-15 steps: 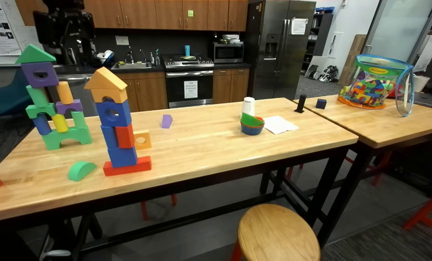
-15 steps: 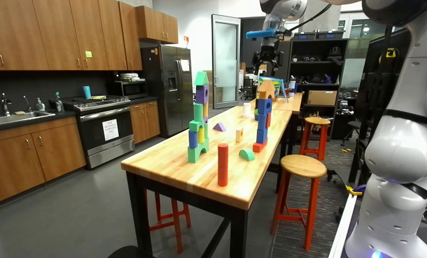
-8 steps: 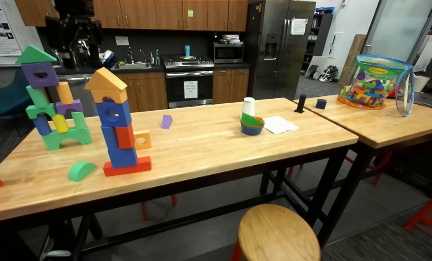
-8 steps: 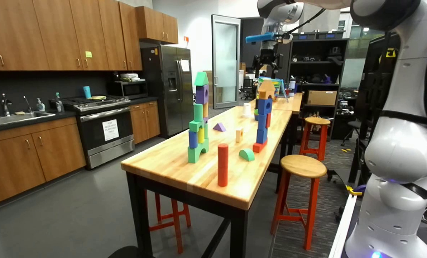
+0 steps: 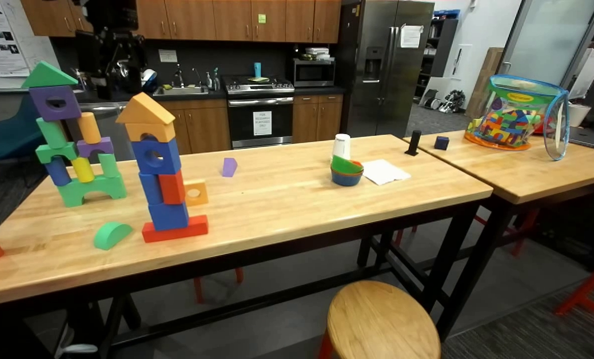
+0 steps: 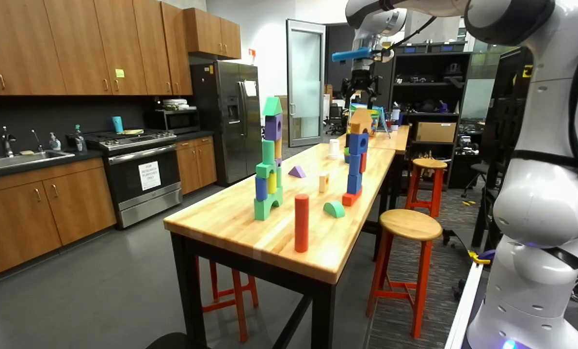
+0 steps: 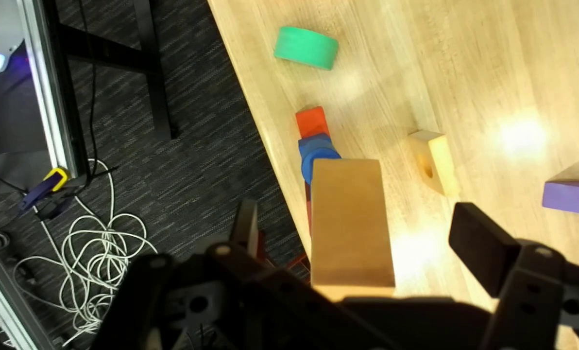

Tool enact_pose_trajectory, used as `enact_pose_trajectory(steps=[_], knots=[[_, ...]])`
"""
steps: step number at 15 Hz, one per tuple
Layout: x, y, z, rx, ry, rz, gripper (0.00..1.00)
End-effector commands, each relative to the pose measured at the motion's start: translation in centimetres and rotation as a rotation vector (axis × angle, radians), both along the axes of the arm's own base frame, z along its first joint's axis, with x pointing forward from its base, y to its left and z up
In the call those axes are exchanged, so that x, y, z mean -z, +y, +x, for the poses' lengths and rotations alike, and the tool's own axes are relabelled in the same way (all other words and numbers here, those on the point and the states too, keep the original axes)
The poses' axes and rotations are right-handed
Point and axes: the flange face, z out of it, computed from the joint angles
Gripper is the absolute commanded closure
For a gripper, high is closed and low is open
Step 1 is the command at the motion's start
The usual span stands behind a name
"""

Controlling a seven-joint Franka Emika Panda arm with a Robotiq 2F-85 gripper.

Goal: Remove the top block from the stacked blocks

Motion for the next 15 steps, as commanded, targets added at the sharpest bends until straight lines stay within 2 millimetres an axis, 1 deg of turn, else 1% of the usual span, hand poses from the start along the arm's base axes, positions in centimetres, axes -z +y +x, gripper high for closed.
enact_pose_trajectory(steps=[1, 6, 15], knots=[[0.03, -1.01, -0.27, -0.016, 0.008, 0.016, 0.00], [0.39, -1.83, -0.79, -0.013, 0.017, 0.021, 0.00], [0.22, -1.83, -0.63, -0.025, 0.012, 0.015, 0.00]])
